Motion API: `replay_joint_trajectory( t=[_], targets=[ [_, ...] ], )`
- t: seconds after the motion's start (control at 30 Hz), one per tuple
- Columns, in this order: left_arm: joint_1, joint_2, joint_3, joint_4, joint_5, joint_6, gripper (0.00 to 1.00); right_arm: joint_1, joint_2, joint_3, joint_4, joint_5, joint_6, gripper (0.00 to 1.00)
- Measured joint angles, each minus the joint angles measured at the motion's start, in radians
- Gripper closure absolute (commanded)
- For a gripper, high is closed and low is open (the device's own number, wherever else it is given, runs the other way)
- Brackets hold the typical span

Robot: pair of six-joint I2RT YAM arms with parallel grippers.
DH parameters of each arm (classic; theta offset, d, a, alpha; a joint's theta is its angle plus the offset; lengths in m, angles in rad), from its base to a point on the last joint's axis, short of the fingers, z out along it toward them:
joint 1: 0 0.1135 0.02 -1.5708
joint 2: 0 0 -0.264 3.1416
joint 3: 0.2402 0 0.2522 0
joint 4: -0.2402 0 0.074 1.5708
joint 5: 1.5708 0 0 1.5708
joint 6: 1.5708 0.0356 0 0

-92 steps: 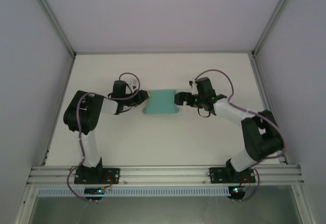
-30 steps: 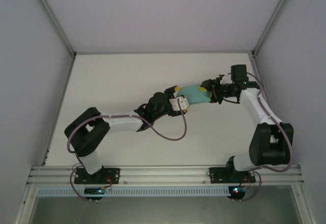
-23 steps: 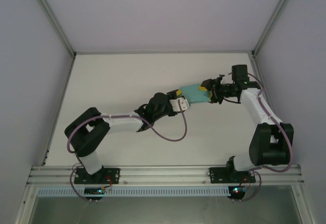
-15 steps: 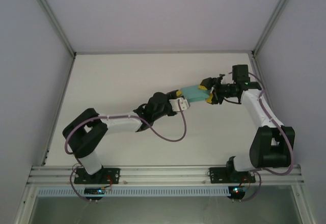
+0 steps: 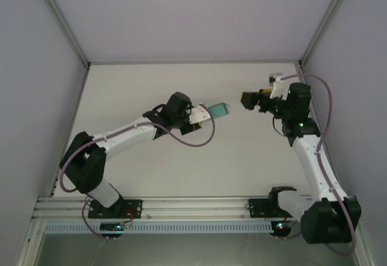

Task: Assemble paper box

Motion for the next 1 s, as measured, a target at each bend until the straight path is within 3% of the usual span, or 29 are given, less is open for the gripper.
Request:
replay_joint_trajectory(
  t=[0.13, 0.33, 0.47, 0.7, 0.77, 0.83, 1.0],
  targets=[
    [0.035, 0.003, 0.110, -0.247, 0.108, 0.003, 0.74, 0.095, 0.027, 0.050, -0.085, -0.005, -0.259, 0.01],
    [0.040, 0.104, 0.176, -0.434, 0.140, 0.014, 0.74, 0.270, 0.168, 0.162, -0.256, 0.119, -0.486, 0.02],
    [0.040, 0.195, 0.211, -0.494, 0.136, 0.018, 0.73, 0.324, 0.285, 0.224, -0.360, 0.163, -0.537, 0.10],
    [0.058, 0.220, 0.243, -0.513, 0.135, 0.024, 0.66, 0.333, 0.432, 0.303, -0.474, 0.193, -0.571, 0.23],
    [0.066, 0.222, 0.245, -0.513, 0.141, 0.024, 0.66, 0.335, 0.447, 0.303, -0.489, 0.190, -0.582, 0.38],
    [0.072, 0.224, 0.245, -0.512, 0.148, 0.024, 0.66, 0.337, 0.462, 0.304, -0.492, 0.186, -0.585, 0.47],
    [0.077, 0.226, 0.246, -0.512, 0.154, 0.025, 0.66, 0.338, 0.509, 0.336, -0.506, 0.179, -0.586, 0.47]
  ],
)
